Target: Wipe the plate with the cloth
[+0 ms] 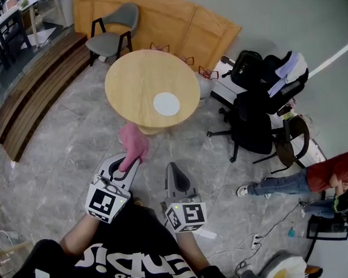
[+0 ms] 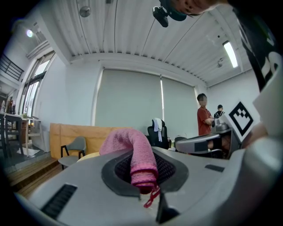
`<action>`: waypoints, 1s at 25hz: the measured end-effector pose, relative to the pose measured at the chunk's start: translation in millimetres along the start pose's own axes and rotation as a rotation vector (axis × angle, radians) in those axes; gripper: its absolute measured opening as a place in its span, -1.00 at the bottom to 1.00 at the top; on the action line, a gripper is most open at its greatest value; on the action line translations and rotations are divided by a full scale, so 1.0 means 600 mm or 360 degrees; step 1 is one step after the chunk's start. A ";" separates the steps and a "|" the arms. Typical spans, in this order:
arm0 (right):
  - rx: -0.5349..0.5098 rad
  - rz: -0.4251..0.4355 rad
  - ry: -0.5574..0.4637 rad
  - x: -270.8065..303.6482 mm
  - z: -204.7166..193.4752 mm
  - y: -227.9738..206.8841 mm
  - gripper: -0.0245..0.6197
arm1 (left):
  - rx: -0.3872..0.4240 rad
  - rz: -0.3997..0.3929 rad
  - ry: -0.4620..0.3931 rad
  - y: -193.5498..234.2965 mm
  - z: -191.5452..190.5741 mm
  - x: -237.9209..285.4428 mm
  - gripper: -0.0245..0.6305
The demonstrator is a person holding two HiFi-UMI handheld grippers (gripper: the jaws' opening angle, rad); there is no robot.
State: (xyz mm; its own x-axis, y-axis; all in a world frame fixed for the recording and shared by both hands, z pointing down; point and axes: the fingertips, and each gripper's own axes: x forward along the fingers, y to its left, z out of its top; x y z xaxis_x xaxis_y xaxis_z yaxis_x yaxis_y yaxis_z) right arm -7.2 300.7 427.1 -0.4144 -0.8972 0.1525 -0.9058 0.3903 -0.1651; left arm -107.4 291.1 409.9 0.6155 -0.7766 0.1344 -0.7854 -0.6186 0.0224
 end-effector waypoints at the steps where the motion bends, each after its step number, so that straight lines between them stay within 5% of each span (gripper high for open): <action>1: 0.0002 0.0003 0.0016 0.003 -0.006 -0.003 -0.85 | -0.0009 0.0001 0.0005 0.001 0.000 0.004 -0.77; 25: 0.0061 -0.0057 0.0088 0.173 -0.007 -0.110 -0.85 | 0.0001 -0.0033 0.0010 0.133 -0.004 0.194 -0.77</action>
State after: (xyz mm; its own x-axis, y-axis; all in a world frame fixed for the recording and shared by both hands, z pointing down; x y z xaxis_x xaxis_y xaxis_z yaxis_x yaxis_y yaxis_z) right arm 9.4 182.6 458.0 -0.3869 -0.8973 0.2124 -0.9165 0.3489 -0.1957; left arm -98.3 151.6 429.4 0.6312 -0.7629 0.1400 -0.7724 -0.6346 0.0244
